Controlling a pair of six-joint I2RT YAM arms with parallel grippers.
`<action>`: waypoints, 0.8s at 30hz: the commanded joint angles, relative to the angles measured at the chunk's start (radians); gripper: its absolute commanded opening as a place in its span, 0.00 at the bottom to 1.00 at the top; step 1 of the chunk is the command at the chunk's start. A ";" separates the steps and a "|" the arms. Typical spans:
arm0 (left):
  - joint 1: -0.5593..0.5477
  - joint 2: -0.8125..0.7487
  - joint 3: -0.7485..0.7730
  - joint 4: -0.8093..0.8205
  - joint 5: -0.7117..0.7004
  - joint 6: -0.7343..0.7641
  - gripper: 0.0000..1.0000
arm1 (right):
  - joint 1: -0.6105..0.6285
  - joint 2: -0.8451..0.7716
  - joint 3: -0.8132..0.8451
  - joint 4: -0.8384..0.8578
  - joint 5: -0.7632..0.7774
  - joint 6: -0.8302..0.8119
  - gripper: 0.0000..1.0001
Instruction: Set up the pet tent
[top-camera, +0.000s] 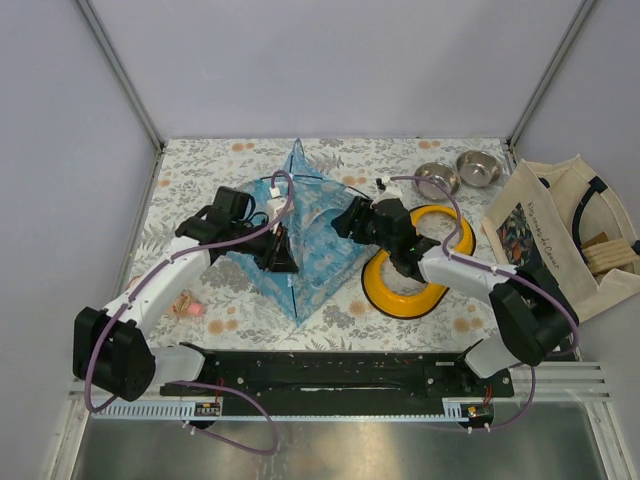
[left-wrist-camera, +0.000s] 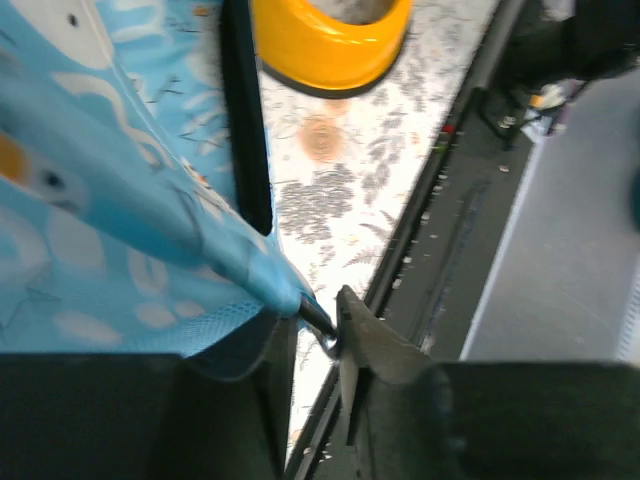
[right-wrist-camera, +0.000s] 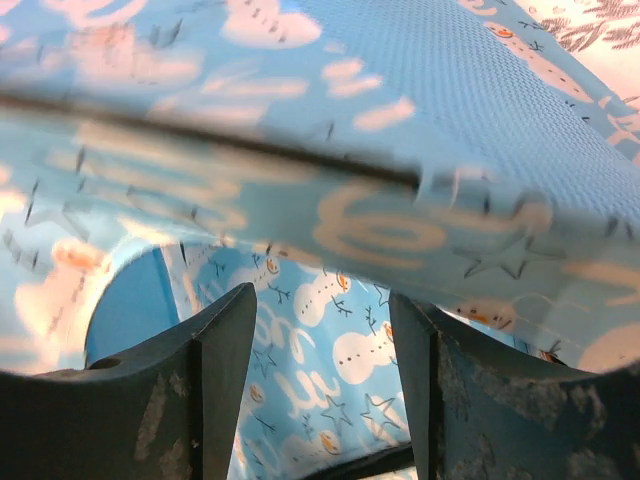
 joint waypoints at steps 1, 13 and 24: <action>-0.015 -0.053 0.071 -0.050 -0.325 0.137 0.32 | 0.003 -0.069 -0.071 0.077 -0.023 -0.193 0.64; -0.013 -0.188 -0.108 0.265 -0.746 -0.311 0.71 | 0.127 -0.022 -0.095 0.156 -0.052 -0.273 0.60; -0.013 -0.203 -0.174 0.368 -0.700 -0.388 0.31 | 0.195 0.301 0.216 0.143 -0.136 -0.153 0.42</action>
